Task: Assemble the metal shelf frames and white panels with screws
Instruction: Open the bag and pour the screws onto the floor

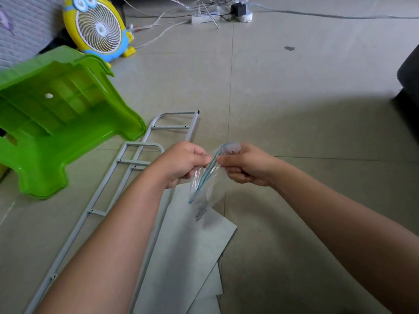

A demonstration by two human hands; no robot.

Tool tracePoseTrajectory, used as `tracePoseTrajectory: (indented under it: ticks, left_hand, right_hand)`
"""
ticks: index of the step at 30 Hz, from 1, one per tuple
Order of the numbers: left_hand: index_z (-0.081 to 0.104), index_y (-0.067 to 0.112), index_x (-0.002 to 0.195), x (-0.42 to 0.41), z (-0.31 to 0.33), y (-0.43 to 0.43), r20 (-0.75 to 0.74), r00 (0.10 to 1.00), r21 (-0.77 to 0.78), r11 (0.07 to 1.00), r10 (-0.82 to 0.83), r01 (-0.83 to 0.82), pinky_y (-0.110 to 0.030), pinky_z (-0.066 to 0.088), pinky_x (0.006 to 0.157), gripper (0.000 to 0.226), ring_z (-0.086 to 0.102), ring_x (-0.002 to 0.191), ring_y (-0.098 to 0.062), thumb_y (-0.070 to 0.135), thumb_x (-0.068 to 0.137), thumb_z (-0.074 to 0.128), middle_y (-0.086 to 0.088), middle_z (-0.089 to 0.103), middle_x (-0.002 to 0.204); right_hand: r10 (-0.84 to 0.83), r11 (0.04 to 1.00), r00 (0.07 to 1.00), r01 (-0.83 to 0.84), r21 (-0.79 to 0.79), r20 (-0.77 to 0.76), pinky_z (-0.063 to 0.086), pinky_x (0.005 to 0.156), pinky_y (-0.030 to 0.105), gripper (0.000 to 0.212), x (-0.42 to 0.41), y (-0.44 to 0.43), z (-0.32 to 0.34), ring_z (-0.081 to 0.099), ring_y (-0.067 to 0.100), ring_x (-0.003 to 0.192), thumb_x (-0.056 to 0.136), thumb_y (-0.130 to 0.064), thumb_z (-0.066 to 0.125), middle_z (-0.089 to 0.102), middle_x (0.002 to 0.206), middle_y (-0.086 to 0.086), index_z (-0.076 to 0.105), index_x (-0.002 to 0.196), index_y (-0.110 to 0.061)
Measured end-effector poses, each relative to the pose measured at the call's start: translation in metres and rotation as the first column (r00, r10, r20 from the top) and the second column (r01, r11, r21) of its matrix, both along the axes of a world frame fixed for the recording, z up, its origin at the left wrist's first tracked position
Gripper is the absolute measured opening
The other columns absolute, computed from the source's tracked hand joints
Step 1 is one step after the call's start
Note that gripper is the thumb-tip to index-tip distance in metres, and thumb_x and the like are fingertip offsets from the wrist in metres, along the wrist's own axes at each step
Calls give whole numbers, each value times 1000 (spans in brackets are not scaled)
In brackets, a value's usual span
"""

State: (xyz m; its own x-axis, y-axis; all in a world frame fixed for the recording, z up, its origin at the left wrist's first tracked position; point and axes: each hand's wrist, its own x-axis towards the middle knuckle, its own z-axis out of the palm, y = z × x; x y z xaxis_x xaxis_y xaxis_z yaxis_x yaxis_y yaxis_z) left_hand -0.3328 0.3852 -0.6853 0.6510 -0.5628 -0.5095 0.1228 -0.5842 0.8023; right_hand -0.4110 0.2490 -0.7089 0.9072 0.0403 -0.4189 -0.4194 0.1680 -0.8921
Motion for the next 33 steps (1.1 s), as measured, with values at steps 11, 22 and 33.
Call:
tracePoseTrajectory:
  ticks: [11,22,33]
  left_hand:
    - [53,10,65,-25,-18,-21,486,806,377,913,-338,155,-29,22,53,28,40,64,-22,20,90,54,-11,43,62]
    - [60,6,79,-21,-30,-17,554,722,462,875,-414,148,-29,35,64,25,52,72,-24,24,93,50,-13,57,75]
    - [54,15,80,3,-46,-12,556,780,494,869,-288,-32,-26,36,62,9,55,83,-27,12,74,60,-5,56,83]
  right_hand:
    - [-50,985,957,0,-173,-285,38,30,12,33,-4,-9,-4,51,9,29,92,5,40,27,27,-4,39,61,-7]
    - [37,818,922,-251,-519,-386,38,33,13,28,-7,-13,-12,52,12,31,85,0,44,33,27,-3,41,58,-7]
    - [25,558,880,-407,-723,-475,53,52,30,13,3,-39,-9,60,24,51,86,-4,51,53,64,10,47,75,-1]
